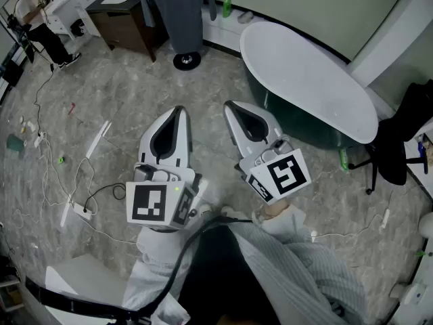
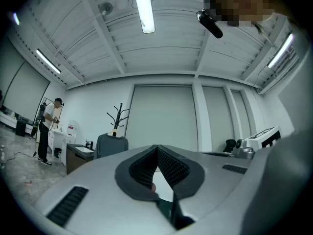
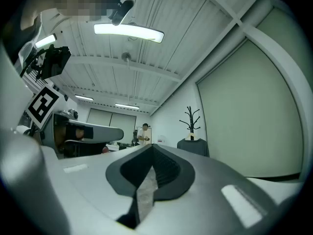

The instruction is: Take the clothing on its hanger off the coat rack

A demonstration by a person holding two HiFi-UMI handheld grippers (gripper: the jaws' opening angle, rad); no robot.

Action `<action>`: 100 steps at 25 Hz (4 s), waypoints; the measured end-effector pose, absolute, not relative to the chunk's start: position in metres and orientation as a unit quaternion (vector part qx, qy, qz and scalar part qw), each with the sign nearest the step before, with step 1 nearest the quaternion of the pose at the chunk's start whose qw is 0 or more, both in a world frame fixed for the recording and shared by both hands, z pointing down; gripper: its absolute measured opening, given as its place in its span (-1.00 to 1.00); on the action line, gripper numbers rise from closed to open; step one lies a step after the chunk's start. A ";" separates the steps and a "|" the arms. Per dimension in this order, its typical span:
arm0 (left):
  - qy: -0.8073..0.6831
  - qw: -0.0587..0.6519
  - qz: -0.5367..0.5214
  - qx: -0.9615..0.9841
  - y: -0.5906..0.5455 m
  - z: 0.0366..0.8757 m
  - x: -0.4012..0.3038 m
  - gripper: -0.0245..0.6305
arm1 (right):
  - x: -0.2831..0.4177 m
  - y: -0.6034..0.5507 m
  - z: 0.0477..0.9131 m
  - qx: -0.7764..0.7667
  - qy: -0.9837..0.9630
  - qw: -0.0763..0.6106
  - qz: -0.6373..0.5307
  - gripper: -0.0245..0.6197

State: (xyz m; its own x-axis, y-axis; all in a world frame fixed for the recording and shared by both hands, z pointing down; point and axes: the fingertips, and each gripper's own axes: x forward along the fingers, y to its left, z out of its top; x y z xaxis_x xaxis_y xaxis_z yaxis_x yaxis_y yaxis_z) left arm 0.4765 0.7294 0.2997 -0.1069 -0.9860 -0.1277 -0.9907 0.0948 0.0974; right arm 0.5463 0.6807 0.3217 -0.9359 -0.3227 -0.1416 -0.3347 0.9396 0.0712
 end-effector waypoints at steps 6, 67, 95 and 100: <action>0.738 0.008 0.076 -0.670 0.715 0.300 0.487 -0.91 | 0.557 0.666 0.318 -0.169 0.982 0.070 0.041 -0.92; 0.777 0.012 0.040 -0.629 -0.028 0.293 -0.177 -0.91 | -0.073 -0.109 0.301 -0.194 0.978 0.065 0.046 -0.92; 0.634 0.079 0.043 -0.768 -0.195 0.222 -0.327 -0.90 | -0.169 -0.280 0.251 -0.133 0.988 0.059 0.054 -0.82; 0.591 0.101 -0.039 -0.800 -0.202 0.217 -0.326 -0.46 | -0.169 -0.291 0.236 -0.075 0.995 0.015 0.070 -0.61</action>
